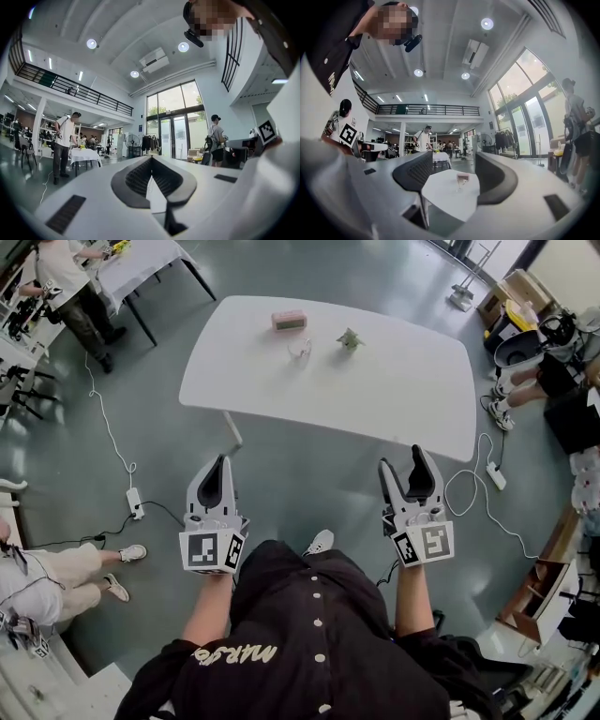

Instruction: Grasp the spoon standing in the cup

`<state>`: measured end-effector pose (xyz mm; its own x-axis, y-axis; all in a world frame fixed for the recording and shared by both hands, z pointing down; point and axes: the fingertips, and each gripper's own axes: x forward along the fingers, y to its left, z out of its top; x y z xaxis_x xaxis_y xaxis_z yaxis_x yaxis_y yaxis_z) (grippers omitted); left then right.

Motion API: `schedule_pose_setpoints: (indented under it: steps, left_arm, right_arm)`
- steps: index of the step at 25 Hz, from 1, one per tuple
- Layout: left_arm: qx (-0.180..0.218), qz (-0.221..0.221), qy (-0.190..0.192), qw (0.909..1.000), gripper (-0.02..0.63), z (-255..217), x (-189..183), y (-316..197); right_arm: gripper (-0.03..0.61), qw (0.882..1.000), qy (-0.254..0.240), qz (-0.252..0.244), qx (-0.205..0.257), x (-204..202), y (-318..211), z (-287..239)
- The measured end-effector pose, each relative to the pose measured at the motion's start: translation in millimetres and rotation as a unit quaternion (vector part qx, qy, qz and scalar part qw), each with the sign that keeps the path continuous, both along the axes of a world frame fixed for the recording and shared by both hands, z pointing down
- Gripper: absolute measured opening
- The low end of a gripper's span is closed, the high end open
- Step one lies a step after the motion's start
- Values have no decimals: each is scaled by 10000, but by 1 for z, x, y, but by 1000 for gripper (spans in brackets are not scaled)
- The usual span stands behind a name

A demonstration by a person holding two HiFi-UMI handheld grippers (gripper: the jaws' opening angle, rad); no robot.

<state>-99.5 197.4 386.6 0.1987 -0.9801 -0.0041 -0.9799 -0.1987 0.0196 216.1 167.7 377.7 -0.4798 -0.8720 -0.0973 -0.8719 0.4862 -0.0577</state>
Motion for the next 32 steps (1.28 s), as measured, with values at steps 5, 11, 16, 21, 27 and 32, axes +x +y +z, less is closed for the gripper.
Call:
schedule_pose_setpoints:
  steps: [5, 11, 16, 21, 27, 32]
  left_arm:
    - [-56, -73, -45, 9999, 8, 4, 6, 1]
    - [-101, -134, -9, 9999, 8, 9, -4, -19]
    - [-60, -38, 66, 10000, 8, 13, -11, -50]
    - [10, 81, 68, 9999, 8, 7, -23, -90]
    - [-2, 102, 103, 9999, 8, 8, -44, -133]
    - [-23, 165, 115, 9998, 8, 14, -59, -169]
  right_arm:
    - [270, 9999, -28, -122, -35, 1, -11, 5]
    - [268, 9998, 15, -177, -102, -8, -30, 12]
    - [265, 9999, 48, -103, -99, -15, -56, 13]
    - [261, 10000, 34, -68, -26, -32, -92, 4]
    - [264, 9999, 71, -70, -37, -53, -131, 4]
    - [265, 9999, 141, -21, -75, -67, -164, 8]
